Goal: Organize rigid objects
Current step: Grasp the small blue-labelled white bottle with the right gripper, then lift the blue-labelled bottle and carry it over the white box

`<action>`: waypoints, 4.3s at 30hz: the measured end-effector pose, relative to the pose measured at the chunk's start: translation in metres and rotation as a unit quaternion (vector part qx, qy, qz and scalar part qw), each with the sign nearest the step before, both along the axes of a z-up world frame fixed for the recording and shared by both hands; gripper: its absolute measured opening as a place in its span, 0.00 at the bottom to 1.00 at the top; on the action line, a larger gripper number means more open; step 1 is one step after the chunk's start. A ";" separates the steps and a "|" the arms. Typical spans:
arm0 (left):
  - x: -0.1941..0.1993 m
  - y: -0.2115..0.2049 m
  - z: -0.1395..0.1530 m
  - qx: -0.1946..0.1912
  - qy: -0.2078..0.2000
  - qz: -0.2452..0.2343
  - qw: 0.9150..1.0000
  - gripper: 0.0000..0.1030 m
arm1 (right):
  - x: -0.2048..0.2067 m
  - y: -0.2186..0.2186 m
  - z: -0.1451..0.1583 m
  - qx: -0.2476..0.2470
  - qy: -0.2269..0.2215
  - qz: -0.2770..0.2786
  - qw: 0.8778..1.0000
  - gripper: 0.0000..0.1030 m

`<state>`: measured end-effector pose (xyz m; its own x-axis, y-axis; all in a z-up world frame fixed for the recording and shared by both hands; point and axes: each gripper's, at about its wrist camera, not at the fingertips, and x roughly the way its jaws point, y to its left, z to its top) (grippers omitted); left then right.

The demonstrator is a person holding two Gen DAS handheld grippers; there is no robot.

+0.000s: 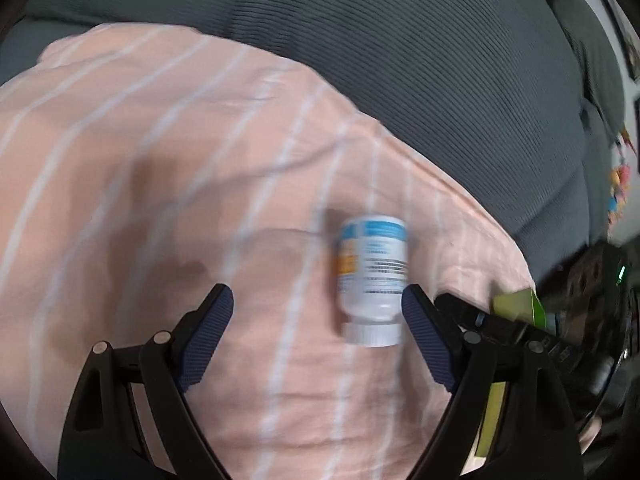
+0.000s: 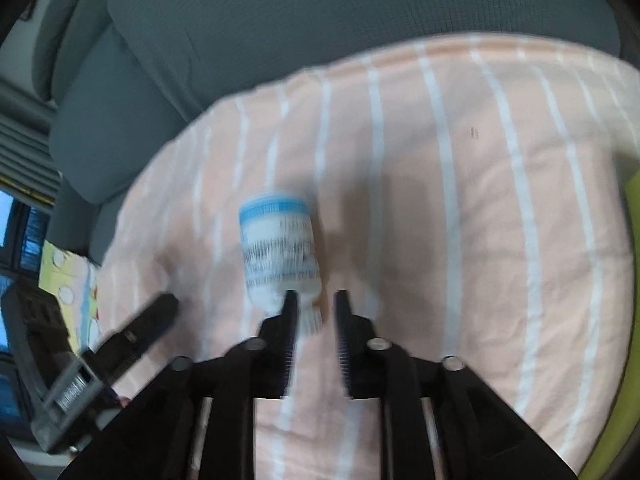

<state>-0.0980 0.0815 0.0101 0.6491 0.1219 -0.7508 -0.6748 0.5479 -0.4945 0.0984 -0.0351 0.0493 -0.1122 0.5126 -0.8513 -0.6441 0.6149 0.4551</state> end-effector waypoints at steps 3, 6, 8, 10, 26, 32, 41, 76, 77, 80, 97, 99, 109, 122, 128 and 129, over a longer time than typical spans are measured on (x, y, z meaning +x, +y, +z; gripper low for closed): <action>0.022 -0.010 -0.009 0.011 0.022 -0.049 0.998 0.81 | 0.011 0.003 0.007 0.027 0.013 -0.019 0.999 0.59; 0.039 -0.005 -0.027 -0.009 0.049 -0.066 0.997 0.75 | 0.022 0.013 0.006 0.055 0.043 -0.017 0.997 0.60; 0.044 -0.002 -0.032 -0.027 0.030 -0.077 0.996 0.70 | 0.022 0.022 -0.003 0.068 0.061 -0.005 0.996 0.60; 0.050 -0.002 -0.033 -0.023 0.015 -0.097 0.995 0.61 | 0.019 0.030 -0.016 0.067 0.082 0.010 0.994 0.60; 0.047 -0.027 0.006 0.013 -0.046 -0.144 0.988 0.50 | 0.013 0.008 -0.014 0.098 0.098 -0.016 0.990 0.52; 0.034 -0.069 0.047 0.097 -0.082 -0.188 0.974 0.50 | -0.005 -0.030 0.032 0.139 0.045 -0.045 0.988 0.52; 0.056 -0.104 0.070 0.126 -0.110 -0.222 0.961 0.50 | 0.006 -0.077 0.071 0.165 -0.006 -0.083 0.983 0.52; 0.105 -0.175 0.108 0.176 -0.155 -0.302 0.924 0.50 | 0.030 -0.170 0.115 0.218 -0.061 -0.172 0.959 0.52; 0.106 -0.177 0.109 0.178 -0.158 -0.305 0.922 0.50 | 0.031 -0.174 0.116 0.220 -0.063 -0.175 0.958 0.52; 0.112 -0.183 0.111 0.178 -0.164 -0.316 0.917 0.50 | 0.033 -0.182 0.120 0.223 -0.072 -0.186 0.954 0.52; 0.144 -0.213 0.113 0.171 -0.163 -0.359 0.903 0.50 | 0.051 -0.224 0.118 0.218 -0.078 -0.240 0.943 0.52; 0.148 -0.217 0.113 0.173 -0.161 -0.364 0.901 0.50 | 0.054 -0.229 0.117 0.220 -0.077 -0.245 0.941 0.52; 0.162 -0.235 0.109 0.165 -0.164 -0.387 0.892 0.50 | 0.061 -0.252 0.115 0.219 -0.079 -0.275 0.933 0.52; 0.183 -0.259 0.105 0.153 -0.164 -0.423 0.878 0.50 | 0.069 -0.282 0.109 0.213 -0.079 -0.318 0.921 0.52; 0.188 -0.269 0.101 0.147 -0.164 -0.433 0.874 0.50 | 0.073 -0.294 0.105 0.209 -0.077 -0.334 0.916 0.52; 0.189 -0.269 0.100 0.144 -0.164 -0.434 0.874 0.50 | 0.073 -0.296 0.104 0.208 -0.077 -0.336 0.915 0.52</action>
